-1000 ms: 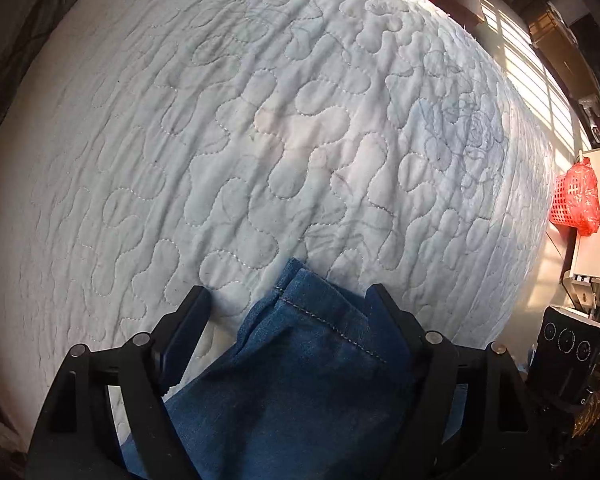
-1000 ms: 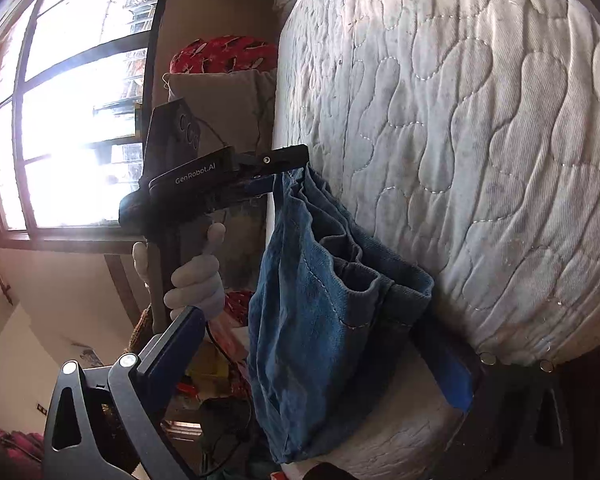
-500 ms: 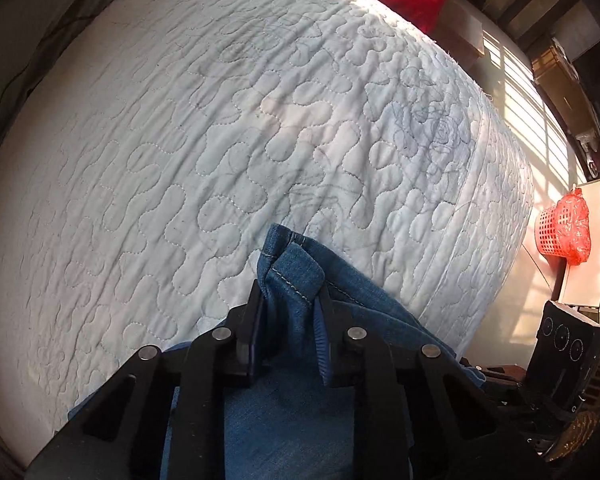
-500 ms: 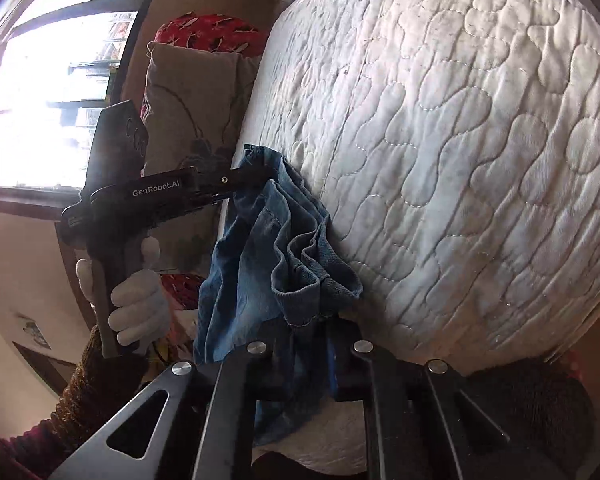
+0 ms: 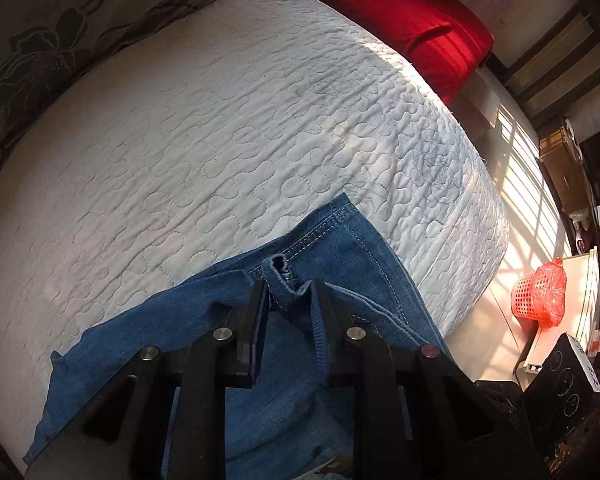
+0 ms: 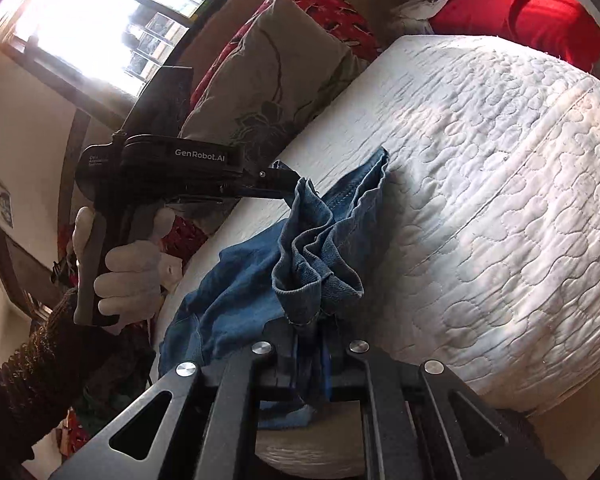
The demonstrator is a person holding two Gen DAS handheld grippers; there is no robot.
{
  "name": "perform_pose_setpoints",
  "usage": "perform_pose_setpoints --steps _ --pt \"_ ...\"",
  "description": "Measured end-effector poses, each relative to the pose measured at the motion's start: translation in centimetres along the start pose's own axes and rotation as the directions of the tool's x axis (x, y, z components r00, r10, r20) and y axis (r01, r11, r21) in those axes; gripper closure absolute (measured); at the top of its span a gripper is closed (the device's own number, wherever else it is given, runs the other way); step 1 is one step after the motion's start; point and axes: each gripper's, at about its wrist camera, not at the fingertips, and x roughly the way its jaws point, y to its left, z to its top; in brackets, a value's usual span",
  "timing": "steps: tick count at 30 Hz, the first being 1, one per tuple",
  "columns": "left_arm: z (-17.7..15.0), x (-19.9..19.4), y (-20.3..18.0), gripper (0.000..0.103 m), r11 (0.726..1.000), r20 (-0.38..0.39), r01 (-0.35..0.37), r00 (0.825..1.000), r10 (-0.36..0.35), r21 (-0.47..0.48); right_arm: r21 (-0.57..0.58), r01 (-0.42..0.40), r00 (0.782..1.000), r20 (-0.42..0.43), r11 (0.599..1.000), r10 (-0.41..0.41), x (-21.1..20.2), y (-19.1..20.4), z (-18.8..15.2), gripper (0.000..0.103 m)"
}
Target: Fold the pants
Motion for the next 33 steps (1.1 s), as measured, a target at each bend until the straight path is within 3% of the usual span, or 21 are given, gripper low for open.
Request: perform_pose_setpoints --steps 3,6,9,12,15,17,21,27,33 --pt "-1.6 -1.1 2.3 0.084 0.997 0.018 -0.008 1.0 0.009 -0.07 -0.112 -0.013 0.999 -0.034 0.994 0.01 1.3 3.3 -0.1 0.095" --pt "-2.5 -1.4 4.1 0.084 0.991 0.0 0.002 1.0 -0.002 -0.13 -0.146 -0.032 0.998 -0.059 0.989 0.023 2.7 5.1 -0.4 0.095" --pt "-1.8 -1.8 3.1 0.084 0.992 0.013 0.017 1.0 -0.016 -0.128 -0.054 -0.018 0.998 -0.053 0.998 0.015 2.8 3.6 -0.4 0.095" --pt "0.2 -0.9 0.9 0.084 0.998 0.016 0.016 1.0 -0.015 -0.065 0.086 0.031 0.999 -0.015 0.996 -0.03 1.0 -0.3 -0.7 0.091" --pt "2.0 1.6 -0.9 0.084 1.0 -0.053 0.023 0.998 -0.022 0.003 0.24 0.068 0.998 -0.017 0.968 -0.066 0.1 -5.2 -1.2 0.091" --pt "3.0 3.6 -2.1 0.084 0.999 -0.107 0.009 0.994 -0.003 0.054 0.316 0.057 0.998 -0.041 0.947 -0.046 0.5 -7.7 -1.7 0.09" --pt "4.1 6.6 -3.6 0.084 0.99 -0.181 0.029 0.983 -0.004 0.139 0.361 -0.001 0.999 -0.04 0.932 0.017 1.3 -9.7 -2.5 0.085" --pt "5.2 9.7 -5.2 0.083 0.94 -0.282 0.025 0.956 0.076 0.339 0.417 -0.112 0.991 -0.024 0.902 0.134 1.6 -11.9 -2.9 0.078" --pt "4.7 10.8 -6.7 0.082 0.847 -0.293 0.047 0.947 0.13 0.529 0.468 -0.176 0.98 -0.001 0.866 0.2 1.8 -13.1 -3.3 0.078"
